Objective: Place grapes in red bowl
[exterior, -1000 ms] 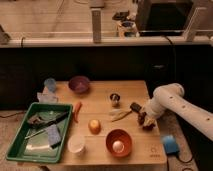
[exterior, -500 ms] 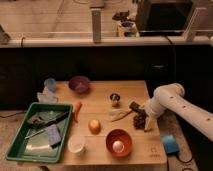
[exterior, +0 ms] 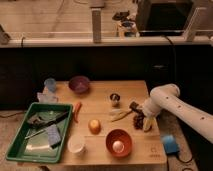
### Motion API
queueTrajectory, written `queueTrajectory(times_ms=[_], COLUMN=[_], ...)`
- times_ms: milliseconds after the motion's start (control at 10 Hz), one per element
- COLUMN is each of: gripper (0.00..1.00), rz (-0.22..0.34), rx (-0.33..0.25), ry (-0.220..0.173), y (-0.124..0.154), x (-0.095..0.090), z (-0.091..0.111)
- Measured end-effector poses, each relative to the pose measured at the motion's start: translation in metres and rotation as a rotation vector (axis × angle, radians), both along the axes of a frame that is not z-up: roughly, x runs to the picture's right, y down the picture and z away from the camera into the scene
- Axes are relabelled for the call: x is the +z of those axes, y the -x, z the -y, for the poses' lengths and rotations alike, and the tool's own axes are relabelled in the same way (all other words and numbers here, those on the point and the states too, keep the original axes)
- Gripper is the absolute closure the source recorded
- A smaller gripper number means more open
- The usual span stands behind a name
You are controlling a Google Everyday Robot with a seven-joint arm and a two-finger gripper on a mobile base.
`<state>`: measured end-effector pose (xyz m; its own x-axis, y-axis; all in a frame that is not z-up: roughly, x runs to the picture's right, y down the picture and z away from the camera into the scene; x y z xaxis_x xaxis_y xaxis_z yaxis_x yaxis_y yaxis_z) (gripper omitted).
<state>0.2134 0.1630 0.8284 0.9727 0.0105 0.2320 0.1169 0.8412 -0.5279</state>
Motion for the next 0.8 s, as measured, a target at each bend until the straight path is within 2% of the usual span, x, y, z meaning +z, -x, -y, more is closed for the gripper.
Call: queueTrajectory(times_ms=[800], gripper=[0.20], rz=[-0.006], rx=[-0.007], ry=[0.027], y=[0.013], x=[0.016], z=[-0.010])
